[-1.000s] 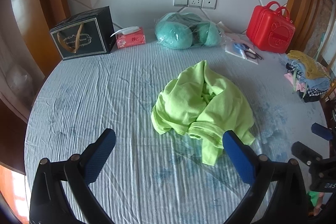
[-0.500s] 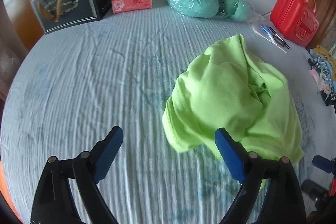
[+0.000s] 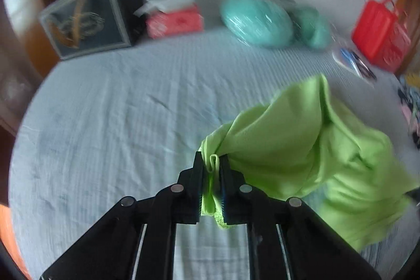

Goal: Fold clothes
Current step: 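Grasp the green T-shirt with both grippers and lift it off the bed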

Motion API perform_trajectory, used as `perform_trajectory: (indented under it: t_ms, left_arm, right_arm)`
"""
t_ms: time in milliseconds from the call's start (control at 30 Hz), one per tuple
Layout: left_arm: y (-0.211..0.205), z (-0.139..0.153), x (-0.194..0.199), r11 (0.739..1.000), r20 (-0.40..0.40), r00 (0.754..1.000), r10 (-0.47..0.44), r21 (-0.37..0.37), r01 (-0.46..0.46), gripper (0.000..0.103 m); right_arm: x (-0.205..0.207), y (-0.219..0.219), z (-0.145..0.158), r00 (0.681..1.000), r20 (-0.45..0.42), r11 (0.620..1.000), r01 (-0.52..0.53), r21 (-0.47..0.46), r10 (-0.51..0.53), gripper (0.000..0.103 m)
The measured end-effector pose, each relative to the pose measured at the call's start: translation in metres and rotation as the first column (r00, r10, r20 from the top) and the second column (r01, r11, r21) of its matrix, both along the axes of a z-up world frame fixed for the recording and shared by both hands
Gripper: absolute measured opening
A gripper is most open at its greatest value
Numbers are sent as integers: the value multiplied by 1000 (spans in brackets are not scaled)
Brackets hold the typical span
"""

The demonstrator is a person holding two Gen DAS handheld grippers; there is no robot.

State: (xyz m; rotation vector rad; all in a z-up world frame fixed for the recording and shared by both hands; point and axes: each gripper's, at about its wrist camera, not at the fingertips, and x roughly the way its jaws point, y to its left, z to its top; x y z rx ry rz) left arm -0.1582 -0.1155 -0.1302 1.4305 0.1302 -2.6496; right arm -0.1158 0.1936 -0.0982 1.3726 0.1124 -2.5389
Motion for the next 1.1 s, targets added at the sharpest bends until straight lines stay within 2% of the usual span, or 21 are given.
perform_trajectory:
  t_ms: [133, 200, 267, 300, 333, 400, 433, 500, 533, 633, 800, 833, 900, 967, 1100]
  left_arm:
    - [-41, 44, 14, 995, -73, 994, 86, -42, -90, 11]
    - [-59, 61, 20, 993, -96, 989, 112, -36, -116, 11]
    - [-74, 70, 23, 996, -59, 994, 89, 25, -88, 14]
    - [-74, 69, 24, 996, -44, 996, 73, 44, -71, 31]
    - [-71, 67, 26, 997, -31, 998, 54, 60, -52, 58]
    - [-62, 63, 30, 996, -10, 1000, 11, 89, -10, 83]
    - [-54, 59, 33, 995, -6, 1000, -13, 101, 13, 83]
    - [-36, 50, 35, 991, 7, 998, -57, 118, 55, 83]
    - [-28, 44, 33, 991, 19, 997, -69, 115, 66, 83]
    - [-12, 23, 26, 991, 55, 994, -92, 100, 86, 83]
    - [-9, -17, 15, 995, 114, 991, -72, 74, 64, 83]
    - [-10, -23, 15, 996, 124, 990, -70, 68, 61, 83]
    - [-11, -36, 14, 996, 141, 988, -65, 67, 56, 83]
    - [-11, -47, 12, 996, 155, 986, -67, 73, 56, 83]
    - [-5, -63, 4, 993, 172, 982, -82, 98, 66, 83]
  right_arm:
    - [12, 67, 62, 975, -160, 988, 156, -8, -155, 5]
    - [17, 99, 81, 956, -191, 975, 218, -34, -221, 5]
    - [22, 119, 84, 950, -170, 965, 259, -29, -260, 9]
    - [23, 128, 80, 949, -147, 960, 280, -22, -281, 21]
    - [24, 137, 75, 945, -123, 953, 303, -30, -304, 26]
    - [29, 152, 63, 939, -62, 940, 332, -79, -337, 48]
    - [32, 158, 60, 936, -45, 934, 343, -98, -348, 55]
    - [41, 165, 50, 931, -15, 924, 361, -125, -366, 80]
    - [45, 168, 47, 928, -3, 920, 368, -133, -372, 83]
    - [53, 179, 38, 923, 30, 913, 384, -138, -384, 85]
    - [64, 193, 18, 919, 85, 909, 393, -138, -384, 84]
    - [66, 194, 14, 920, 97, 911, 391, -132, -380, 81]
    - [69, 196, 2, 918, 131, 914, 389, -117, -374, 63]
    - [70, 196, -13, 914, 173, 916, 387, -105, -366, 60]
    - [65, 195, -42, 902, 236, 915, 391, -95, -361, 60]
